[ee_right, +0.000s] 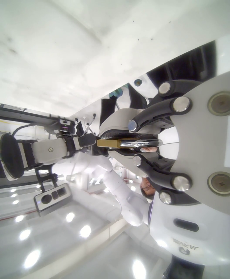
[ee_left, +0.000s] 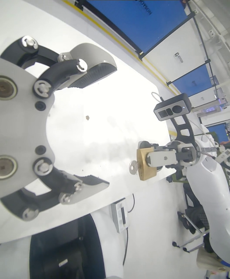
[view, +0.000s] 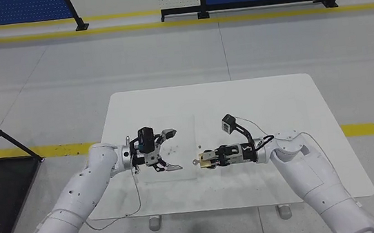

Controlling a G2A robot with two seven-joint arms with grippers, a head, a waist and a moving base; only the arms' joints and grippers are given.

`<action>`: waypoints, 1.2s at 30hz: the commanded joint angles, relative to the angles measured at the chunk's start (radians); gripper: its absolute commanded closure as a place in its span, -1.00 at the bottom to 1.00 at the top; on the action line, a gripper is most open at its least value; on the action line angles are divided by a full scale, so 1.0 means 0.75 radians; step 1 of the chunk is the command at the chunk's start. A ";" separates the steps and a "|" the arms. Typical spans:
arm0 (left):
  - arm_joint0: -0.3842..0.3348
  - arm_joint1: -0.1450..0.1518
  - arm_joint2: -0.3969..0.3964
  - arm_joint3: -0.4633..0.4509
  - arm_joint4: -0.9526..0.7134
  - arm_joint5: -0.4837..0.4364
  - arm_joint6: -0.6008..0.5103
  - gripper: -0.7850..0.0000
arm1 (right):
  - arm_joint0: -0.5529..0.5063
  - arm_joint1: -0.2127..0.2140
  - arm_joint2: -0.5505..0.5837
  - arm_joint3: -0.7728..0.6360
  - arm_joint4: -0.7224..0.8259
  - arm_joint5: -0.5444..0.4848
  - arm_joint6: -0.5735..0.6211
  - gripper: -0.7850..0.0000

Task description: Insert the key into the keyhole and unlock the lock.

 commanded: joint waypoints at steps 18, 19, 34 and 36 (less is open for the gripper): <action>-0.094 0.067 0.338 0.067 -0.936 0.004 -0.392 -1.00 | 0.000 0.000 0.000 0.000 0.000 0.000 0.000 1.00; -0.094 0.067 0.338 0.067 -0.936 0.004 -0.392 -1.00 | 0.000 0.000 0.000 0.000 0.000 0.000 0.000 1.00; -0.167 0.041 0.290 0.134 -1.134 0.004 -0.546 -1.00 | 0.000 0.000 0.000 0.000 0.000 0.000 0.000 1.00; -0.190 0.033 0.311 0.149 -1.167 0.004 -0.593 -1.00 | 0.000 0.000 0.000 0.000 0.000 0.000 0.000 1.00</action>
